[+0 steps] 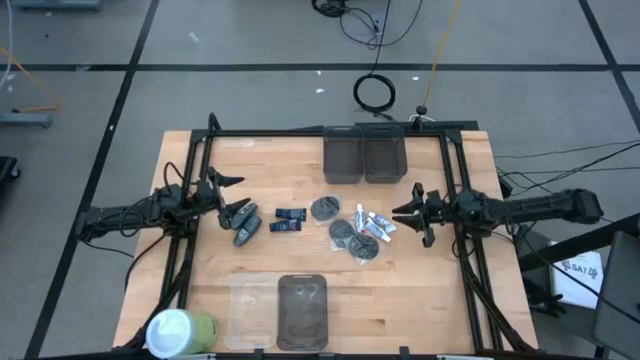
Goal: Pick & Place Travel size toiletries
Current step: Put the right toothpaste into the top right black bin
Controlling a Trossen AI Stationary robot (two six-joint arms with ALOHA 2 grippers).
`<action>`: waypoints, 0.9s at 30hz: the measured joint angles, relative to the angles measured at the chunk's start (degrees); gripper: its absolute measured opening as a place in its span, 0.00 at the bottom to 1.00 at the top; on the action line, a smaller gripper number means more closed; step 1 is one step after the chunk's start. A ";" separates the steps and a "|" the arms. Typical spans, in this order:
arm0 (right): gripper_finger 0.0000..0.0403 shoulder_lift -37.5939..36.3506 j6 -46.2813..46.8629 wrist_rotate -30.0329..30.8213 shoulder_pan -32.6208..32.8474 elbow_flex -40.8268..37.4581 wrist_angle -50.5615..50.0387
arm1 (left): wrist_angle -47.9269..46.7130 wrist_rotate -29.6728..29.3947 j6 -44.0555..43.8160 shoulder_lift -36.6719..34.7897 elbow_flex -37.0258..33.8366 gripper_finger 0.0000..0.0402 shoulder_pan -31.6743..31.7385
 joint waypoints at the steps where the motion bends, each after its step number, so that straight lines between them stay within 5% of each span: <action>1: 0.25 1.45 -0.71 0.99 1.40 0.64 0.64 | 0.00 0.00 0.00 0.00 0.00 0.77 0.00; 7: 0.45 9.81 -4.34 1.56 7.88 5.16 16.64 | 0.00 0.00 -0.01 0.00 0.00 0.77 0.01; 10: 0.56 13.19 -4.59 1.83 9.96 8.40 15.90 | 0.02 0.00 -0.02 0.00 0.00 0.77 0.00; 19: 0.65 22.30 -6.35 21.83 11.42 26.27 -21.84 | 0.01 0.00 -0.01 0.00 0.00 0.77 0.00; 22: 0.64 24.27 -2.36 26.99 11.05 26.77 -27.39 | 0.00 0.00 0.00 0.00 0.00 0.77 0.00; 27: 0.63 25.96 2.07 27.07 10.58 24.54 -29.22 | 0.02 0.00 0.00 0.00 0.00 0.77 0.00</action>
